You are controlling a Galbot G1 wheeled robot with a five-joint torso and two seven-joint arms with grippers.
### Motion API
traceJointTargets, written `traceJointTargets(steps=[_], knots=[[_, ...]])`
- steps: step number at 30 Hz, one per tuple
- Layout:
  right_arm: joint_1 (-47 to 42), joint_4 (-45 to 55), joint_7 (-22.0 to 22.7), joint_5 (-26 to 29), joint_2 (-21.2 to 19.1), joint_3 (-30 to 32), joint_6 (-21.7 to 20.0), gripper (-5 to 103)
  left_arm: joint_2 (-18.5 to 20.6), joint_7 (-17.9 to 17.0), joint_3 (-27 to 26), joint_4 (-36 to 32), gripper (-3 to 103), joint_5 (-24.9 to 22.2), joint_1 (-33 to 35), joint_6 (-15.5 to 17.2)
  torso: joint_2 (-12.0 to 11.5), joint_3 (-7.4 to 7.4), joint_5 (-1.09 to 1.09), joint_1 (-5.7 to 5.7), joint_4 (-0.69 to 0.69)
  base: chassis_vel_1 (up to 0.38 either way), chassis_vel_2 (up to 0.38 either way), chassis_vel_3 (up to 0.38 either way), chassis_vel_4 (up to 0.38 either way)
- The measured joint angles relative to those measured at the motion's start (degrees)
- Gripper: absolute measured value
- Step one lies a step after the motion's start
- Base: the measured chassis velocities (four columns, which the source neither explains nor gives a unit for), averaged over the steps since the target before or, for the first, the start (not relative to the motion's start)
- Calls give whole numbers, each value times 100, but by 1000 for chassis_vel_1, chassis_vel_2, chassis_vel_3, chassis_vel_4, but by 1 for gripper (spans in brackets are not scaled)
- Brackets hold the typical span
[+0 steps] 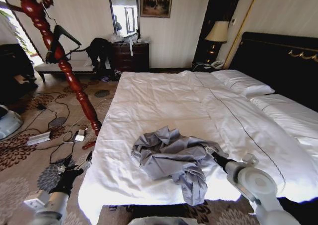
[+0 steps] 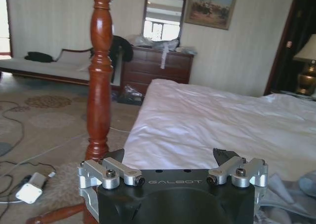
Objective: Pick up the clothes from the bed and hang them on the clothes hanger.
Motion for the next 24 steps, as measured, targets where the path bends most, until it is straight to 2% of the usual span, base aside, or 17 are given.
traceJointTargets(steps=[2, 4, 6, 9, 10, 12, 13, 16, 17, 18, 20, 22, 23, 24], knots=[[36, -48, 0, 11, -12, 14, 15, 96, 130, 21, 9, -28, 100, -63, -8, 38, 0, 0, 1, 0, 0, 0, 0, 0, 0], [74, -108, -7, -2, -21, 42, 30, 93, 439, 61, 64, -56, 100, -142, -39, 82, 0, 0, 1, 0, -1, 0, 0, 0, 0], [72, -131, -59, -149, -23, 66, 2, 83, 833, 65, 145, -60, 100, -181, -96, 136, 0, 0, 0, 0, -3, 0, 0, 0, 0], [56, -130, -70, -205, -22, 71, -29, 80, 1028, 64, 165, -66, 100, -226, -125, 172, 0, 0, 0, 0, -3, 0, 0, 0, 0], [53, -144, -70, -308, -20, 54, -55, 75, 1289, 55, 167, -99, 100, -360, -168, 232, 0, 0, -1, 0, -2, 0, 0, 0, 0], [88, -236, -73, -459, -35, -29, -66, 72, 1573, 52, 120, -178, 100, -635, -215, 326, 0, 0, 1, 0, -3, 0, 0, 0, 0], [88, -236, -73, -459, -35, -29, -66, 72, 1573, 52, 120, -178, 100, -635, -215, 326, 0, 0, 1, 0, -3, 0, 0, 0, 0], [275, -408, -86, -665, -133, -281, -69, 66, 1993, 35, 58, -308, 100, -1257, -332, 492, 0, 0, 1, 0, 0, 0, 0, 0, 0], [337, -445, -87, -706, -159, -365, -69, 69, 2133, 31, 72, -340, 100, -1489, -406, 545, 0, 0, 1, 0, 0, 0, 0, 0, 0], [337, -445, -87, -706, -159, -365, -69, 69, 2133, 31, 72, -340, 100, -1489, -406, 545, 0, 0, 1, 0, 0, 0, 0, 0, 0], [421, -498, -89, -783, -188, -475, -69, 72, 2434, -33, 248, -368, 100, -1960, -692, 646, 0, 0, 1, 0, 5, 0, 0, 0, 0], [424, -524, -90, -843, -183, -481, -59, 74, 2933, -232, 913, -294, 100, -2662, -1532, 760, 0, 0, 0, 0, -3, 0, 0, 0, 0], [424, -524, -90, -843, -183, -481, -59, 74, 2933, -232, 913, -294, 100, -2662, -1532, 760, 0, 0, 0, 0, -3, 0, 0, 0, 0], [415, -536, -90, -869, -172, -481, -51, 77, 3132, -328, 1420, -226, 100, -3024, -2148, 811, 0, 0, 0, 0, -6, 0, 0, 0, 0]])
